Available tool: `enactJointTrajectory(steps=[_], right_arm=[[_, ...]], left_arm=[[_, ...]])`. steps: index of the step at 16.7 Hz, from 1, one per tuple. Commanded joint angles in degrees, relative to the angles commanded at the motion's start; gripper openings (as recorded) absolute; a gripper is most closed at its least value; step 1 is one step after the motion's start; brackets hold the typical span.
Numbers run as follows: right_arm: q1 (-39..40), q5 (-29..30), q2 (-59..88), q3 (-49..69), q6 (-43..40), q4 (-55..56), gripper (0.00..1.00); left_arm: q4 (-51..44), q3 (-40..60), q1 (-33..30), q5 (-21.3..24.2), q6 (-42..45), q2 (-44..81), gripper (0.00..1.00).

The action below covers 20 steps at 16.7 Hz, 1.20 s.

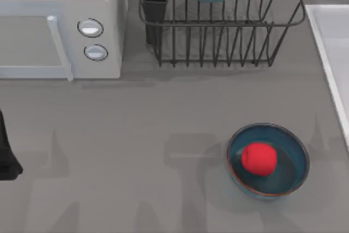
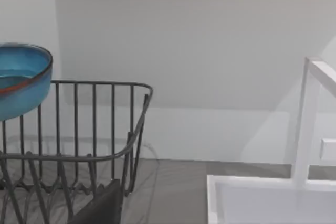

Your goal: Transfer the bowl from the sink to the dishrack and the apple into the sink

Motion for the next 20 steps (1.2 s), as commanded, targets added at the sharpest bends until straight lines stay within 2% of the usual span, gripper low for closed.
enactJointTrajectory(steps=[6, 20], right_arm=[[-5.06, -1.13, -14.14, -8.51, 0.04, -9.06, 1.0], [-5.15, -1.11, -14.38, -8.63, 0.05, -9.25, 1.0]], left_arm=[[0.0, 0.0, 0.0, 0.0, 0.0, 0.0, 1.0], [0.0, 0.0, 0.0, 0.0, 0.0, 0.0, 1.0]])
